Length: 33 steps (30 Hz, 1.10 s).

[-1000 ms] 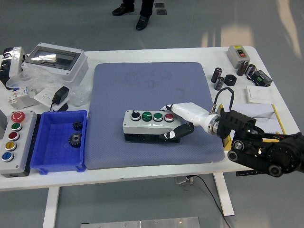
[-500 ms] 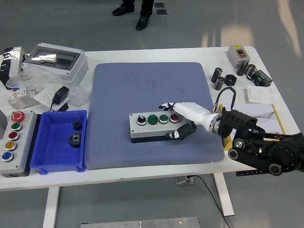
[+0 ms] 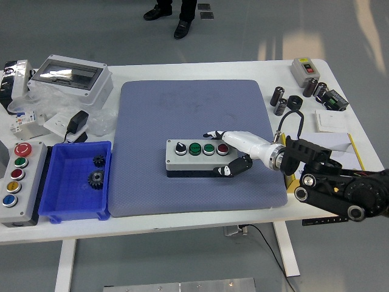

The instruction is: Pick up the button,place it on the desk,press the button,press the button

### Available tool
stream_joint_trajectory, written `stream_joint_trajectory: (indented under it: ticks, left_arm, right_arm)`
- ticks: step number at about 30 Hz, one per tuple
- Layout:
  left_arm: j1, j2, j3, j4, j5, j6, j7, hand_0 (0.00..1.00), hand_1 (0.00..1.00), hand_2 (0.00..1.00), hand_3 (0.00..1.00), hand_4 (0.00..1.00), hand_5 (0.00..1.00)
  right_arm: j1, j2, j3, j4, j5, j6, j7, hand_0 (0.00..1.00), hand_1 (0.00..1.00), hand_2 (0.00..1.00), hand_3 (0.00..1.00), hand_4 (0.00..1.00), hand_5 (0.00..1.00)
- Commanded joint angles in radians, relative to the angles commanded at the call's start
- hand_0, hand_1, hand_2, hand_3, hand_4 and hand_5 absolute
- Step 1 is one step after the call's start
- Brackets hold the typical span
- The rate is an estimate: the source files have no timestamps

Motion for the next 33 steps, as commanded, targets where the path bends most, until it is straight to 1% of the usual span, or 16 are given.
stream_joint_trajectory:
  ticks: [10, 11, 16, 17, 18, 22, 23, 28, 29, 33]
  left_arm:
    - [0.004, -0.002, 0.002, 0.000, 0.000, -0.002, 0.002, 0.619, 0.560, 0.537, 0.581, 0.482, 0.225]
    - [0.004, -0.002, 0.002, 0.000, 0.000, -0.003, 0.002, 0.618, 0.559, 0.536, 0.581, 0.481, 0.222]
    - [0.005, -0.003, 0.003, 0.000, 0.001, -0.004, 0.003, 0.618, 0.559, 0.536, 0.581, 0.481, 0.222]
    - [0.005, -0.003, 0.003, 0.000, 0.001, -0.004, 0.003, 0.618, 0.556, 0.536, 0.581, 0.482, 0.221]
    - [0.005, -0.003, 0.002, 0.000, 0.001, -0.004, 0.003, 0.618, 0.556, 0.536, 0.581, 0.482, 0.221]
    - [0.006, -0.003, 0.001, 0.000, 0.005, -0.006, 0.004, 0.618, 0.556, 0.536, 0.581, 0.482, 0.221]
    - [0.005, -0.003, 0.001, 0.000, 0.006, -0.006, 0.004, 0.618, 0.556, 0.535, 0.581, 0.481, 0.221]
    - [0.004, -0.002, 0.002, 0.000, 0.004, -0.007, 0.004, 0.618, 0.556, 0.535, 0.581, 0.481, 0.221]
    - [0.004, -0.003, 0.002, 0.000, 0.005, -0.007, 0.004, 0.618, 0.555, 0.534, 0.581, 0.481, 0.220]
    - [0.004, -0.005, 0.001, 0.000, 0.006, -0.007, 0.005, 0.618, 0.555, 0.534, 0.581, 0.481, 0.220]
  right_arm:
    - [0.002, -0.008, 0.006, 0.007, -0.001, 0.009, 0.000, 0.919, 0.865, 0.883, 0.964, 0.544, 0.008]
    - [0.003, -0.009, 0.007, 0.008, -0.001, 0.011, 0.000, 0.915, 0.869, 0.887, 0.971, 0.554, 0.038]
    - [0.005, -0.017, 0.013, 0.016, 0.000, 0.021, 0.000, 0.915, 0.869, 0.887, 0.971, 0.554, 0.038]
    - [0.006, -0.019, 0.014, 0.018, 0.002, 0.023, 0.001, 0.920, 0.878, 0.890, 0.987, 0.578, 0.064]
    - [0.007, -0.022, 0.015, 0.020, 0.004, 0.026, 0.001, 0.920, 0.878, 0.890, 0.987, 0.578, 0.064]
    - [0.014, -0.036, 0.021, 0.034, 0.014, 0.037, 0.003, 0.920, 0.878, 0.890, 0.987, 0.578, 0.064]
    - [0.015, -0.039, 0.021, 0.036, 0.016, 0.039, 0.003, 0.927, 0.886, 0.900, 0.998, 0.598, 0.093]
    - [0.022, -0.051, 0.024, 0.047, 0.020, 0.047, 0.002, 0.927, 0.886, 0.900, 0.998, 0.598, 0.093]
    - [0.023, -0.054, 0.026, 0.050, 0.019, 0.049, 0.001, 0.941, 0.903, 0.927, 0.998, 0.627, 0.109]
    - [0.026, -0.086, 0.051, 0.089, 0.022, 0.064, 0.000, 0.941, 0.903, 0.927, 0.998, 0.627, 0.109]
